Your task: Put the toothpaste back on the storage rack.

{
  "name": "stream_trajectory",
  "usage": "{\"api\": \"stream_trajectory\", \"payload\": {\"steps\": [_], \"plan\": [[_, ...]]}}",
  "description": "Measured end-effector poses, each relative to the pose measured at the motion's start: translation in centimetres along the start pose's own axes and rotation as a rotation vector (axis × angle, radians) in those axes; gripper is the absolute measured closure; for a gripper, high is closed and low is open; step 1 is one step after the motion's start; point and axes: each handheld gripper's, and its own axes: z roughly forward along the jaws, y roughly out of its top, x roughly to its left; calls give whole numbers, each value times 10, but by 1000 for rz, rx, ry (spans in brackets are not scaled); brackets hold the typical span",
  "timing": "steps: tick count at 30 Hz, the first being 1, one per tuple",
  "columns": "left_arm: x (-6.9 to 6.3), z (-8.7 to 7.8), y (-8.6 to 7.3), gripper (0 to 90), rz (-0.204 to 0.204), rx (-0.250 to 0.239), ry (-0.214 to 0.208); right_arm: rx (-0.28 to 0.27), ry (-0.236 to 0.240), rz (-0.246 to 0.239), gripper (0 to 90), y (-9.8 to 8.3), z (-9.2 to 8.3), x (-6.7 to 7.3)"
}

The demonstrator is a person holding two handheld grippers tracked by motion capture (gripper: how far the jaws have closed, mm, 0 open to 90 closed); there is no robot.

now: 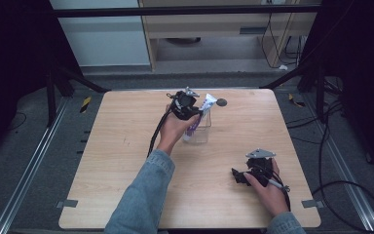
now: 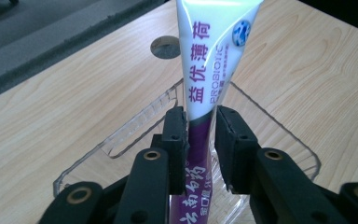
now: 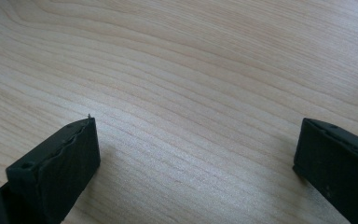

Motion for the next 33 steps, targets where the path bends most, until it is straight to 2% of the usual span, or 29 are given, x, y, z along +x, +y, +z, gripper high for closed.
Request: {"api": "stream_trajectory", "payload": {"steps": [6,15,20,23,33], "plan": [[-3,-12,1,688,26,-25,17,2,0,2,4,0,0,0],[-7,-27,-3,576,56,-42,31,2,-1,1,4,0,0,0],[-8,-36,-6,452,55,-66,54,1,-1,2,6,0,0,0],[-7,-42,-10,376,42,-79,47,-1,-4,2,6,0,0,1],[-11,-53,-14,154,54,-72,21,0,-3,1,6,0,0,1]]}}
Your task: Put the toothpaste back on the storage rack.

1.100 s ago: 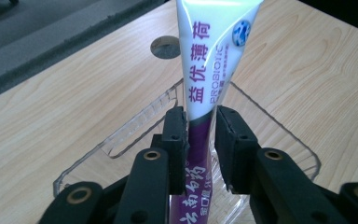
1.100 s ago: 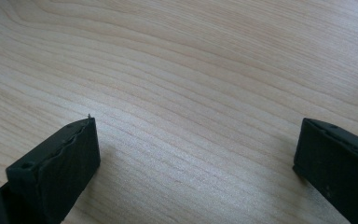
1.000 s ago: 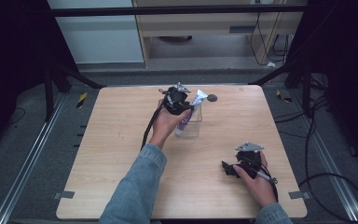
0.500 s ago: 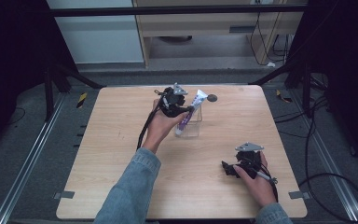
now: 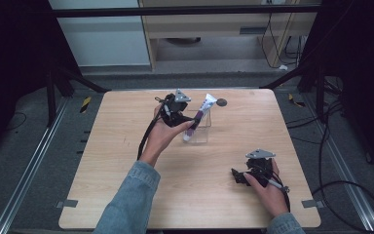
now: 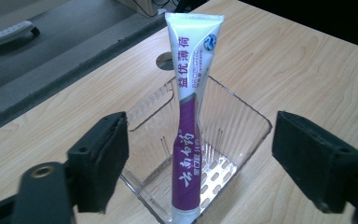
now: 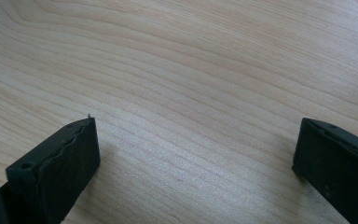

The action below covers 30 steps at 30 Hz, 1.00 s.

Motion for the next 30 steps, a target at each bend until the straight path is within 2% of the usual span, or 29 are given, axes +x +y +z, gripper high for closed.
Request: {"api": "stream_trajectory", "payload": {"steps": [7,10,17,30], "plan": [[-1,-2,-7,78,-1,29,-15,0,0,0,6,0,0,0],[1,-9,-13,64,-17,15,-17,1,-2,-2,6,0,0,0],[0,-29,-27,50,8,-4,-17,0,-5,3,6,0,0,1],[0,-45,-54,54,38,10,29,0,-5,4,6,0,0,1]]}}
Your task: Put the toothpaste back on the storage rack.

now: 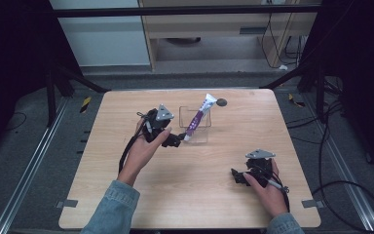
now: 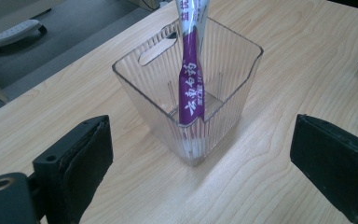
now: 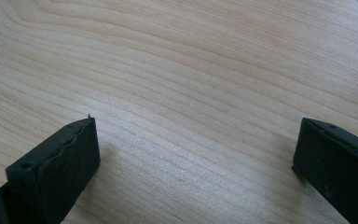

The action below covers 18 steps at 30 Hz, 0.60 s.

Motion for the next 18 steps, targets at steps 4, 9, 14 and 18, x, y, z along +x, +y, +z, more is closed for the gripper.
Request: {"api": "stream_trajectory", "payload": {"steps": [4,9,14,18], "plan": [[2,0,-13,56,12,14,3,0,0,0,6,0,0,0],[10,2,-36,58,-2,29,6,0,0,0,6,0,0,0],[13,6,-56,60,-14,64,5,0,0,0,6,0,0,0],[13,9,-71,66,-44,77,-4,0,0,0,6,0,0,0]]}}
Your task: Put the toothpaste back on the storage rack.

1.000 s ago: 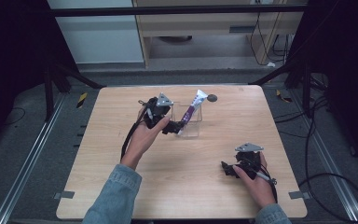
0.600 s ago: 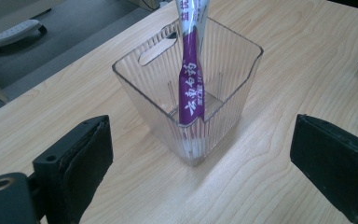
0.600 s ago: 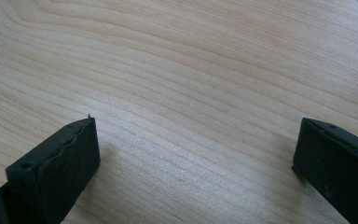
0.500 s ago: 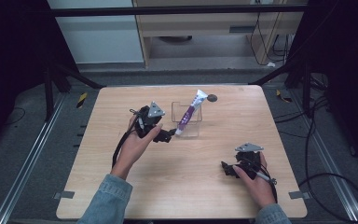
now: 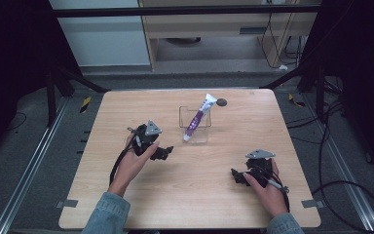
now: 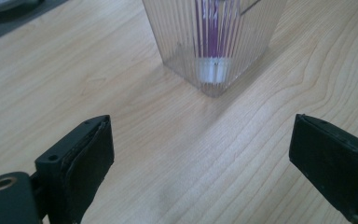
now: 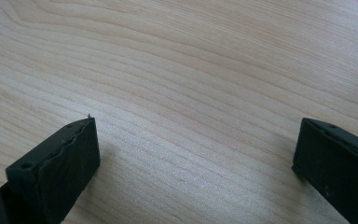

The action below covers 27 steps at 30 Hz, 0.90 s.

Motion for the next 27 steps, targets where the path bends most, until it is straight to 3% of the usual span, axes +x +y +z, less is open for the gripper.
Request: {"api": "stream_trajectory", "payload": {"steps": [10,19,22,26,27], "plan": [[5,-3,-24,65,-42,5,16,0,0,0,6,0,0,0],[15,-8,-42,64,-80,53,72,0,0,0,6,0,0,0],[21,-12,-50,64,-117,55,85,0,0,0,6,0,0,0],[28,-18,-60,64,-129,75,117,0,0,0,6,0,0,0],[31,-20,-63,64,-150,63,119,0,0,0,6,0,0,0]]}}
